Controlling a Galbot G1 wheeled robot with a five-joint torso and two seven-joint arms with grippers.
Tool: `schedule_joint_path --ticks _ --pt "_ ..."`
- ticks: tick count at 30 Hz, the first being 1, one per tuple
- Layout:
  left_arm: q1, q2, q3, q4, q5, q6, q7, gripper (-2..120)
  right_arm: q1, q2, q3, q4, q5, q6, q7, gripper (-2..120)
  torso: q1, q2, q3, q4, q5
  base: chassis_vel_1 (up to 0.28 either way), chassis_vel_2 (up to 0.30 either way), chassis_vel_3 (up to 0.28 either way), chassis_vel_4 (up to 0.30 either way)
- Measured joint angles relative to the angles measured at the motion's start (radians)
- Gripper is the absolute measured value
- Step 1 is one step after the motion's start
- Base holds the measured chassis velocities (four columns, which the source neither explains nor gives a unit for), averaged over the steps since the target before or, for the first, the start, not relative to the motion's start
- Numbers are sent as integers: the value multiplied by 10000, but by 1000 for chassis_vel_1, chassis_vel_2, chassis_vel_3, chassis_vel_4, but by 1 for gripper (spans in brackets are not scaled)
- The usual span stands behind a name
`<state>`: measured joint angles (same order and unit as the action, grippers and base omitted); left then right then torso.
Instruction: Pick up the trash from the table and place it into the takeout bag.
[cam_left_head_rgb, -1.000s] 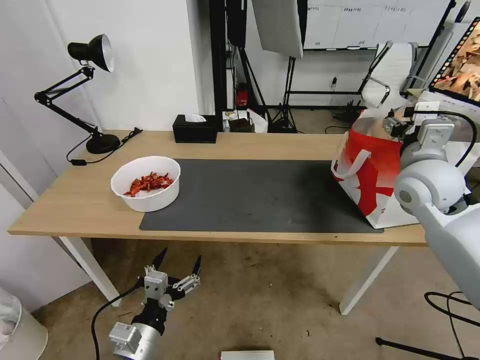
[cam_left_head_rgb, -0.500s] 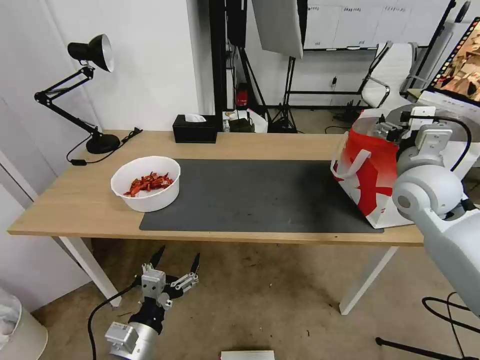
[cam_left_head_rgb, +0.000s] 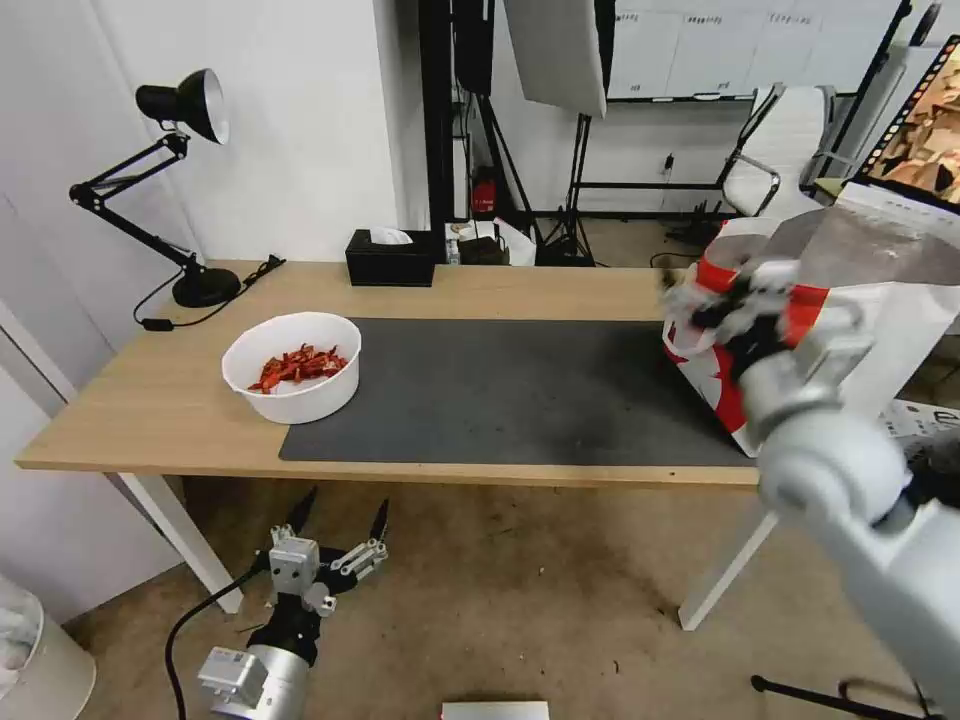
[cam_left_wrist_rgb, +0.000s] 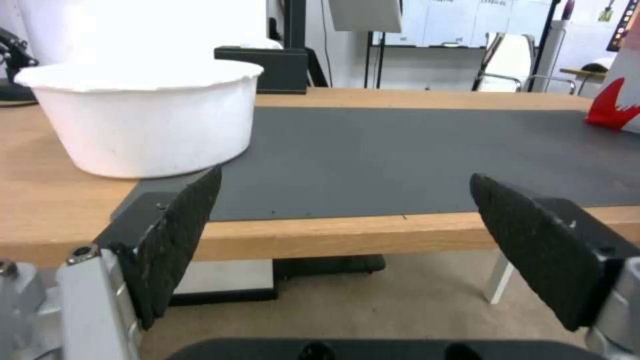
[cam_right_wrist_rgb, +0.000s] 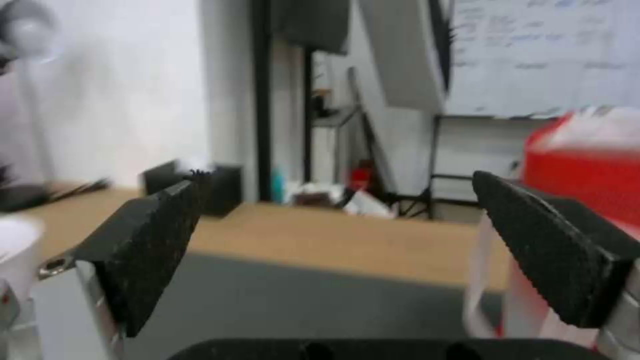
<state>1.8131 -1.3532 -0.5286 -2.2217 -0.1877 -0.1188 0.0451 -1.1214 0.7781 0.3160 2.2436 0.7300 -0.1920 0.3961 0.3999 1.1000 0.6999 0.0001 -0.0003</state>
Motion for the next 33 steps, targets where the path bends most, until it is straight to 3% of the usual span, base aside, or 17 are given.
schedule_joint_path --ticks 6,11,18,33 --pt "79 -58 -48 140 85 -106 11 100 -3485 904 1215 322 -1505 1400 -1582 100 -1 0 0 -3 3 0 0 0 0" --pt "39 -101 -13 262 194 -115 11 100 -5042 1431 1589 -88 -2090 2547 -2289 100 -1 0 0 -4 2 0 0 0 0" --pt "-1 -108 44 348 228 -123 14 100 -5475 1995 1432 -794 -2529 3373 -2516 100 -1 0 0 -2 3 0 0 0 0" --pt "-140 -30 141 589 206 -158 22 100 -5262 2377 458 -1234 -3041 3311 -2430 100 0 0 1 -1 1 0 0 0 0"
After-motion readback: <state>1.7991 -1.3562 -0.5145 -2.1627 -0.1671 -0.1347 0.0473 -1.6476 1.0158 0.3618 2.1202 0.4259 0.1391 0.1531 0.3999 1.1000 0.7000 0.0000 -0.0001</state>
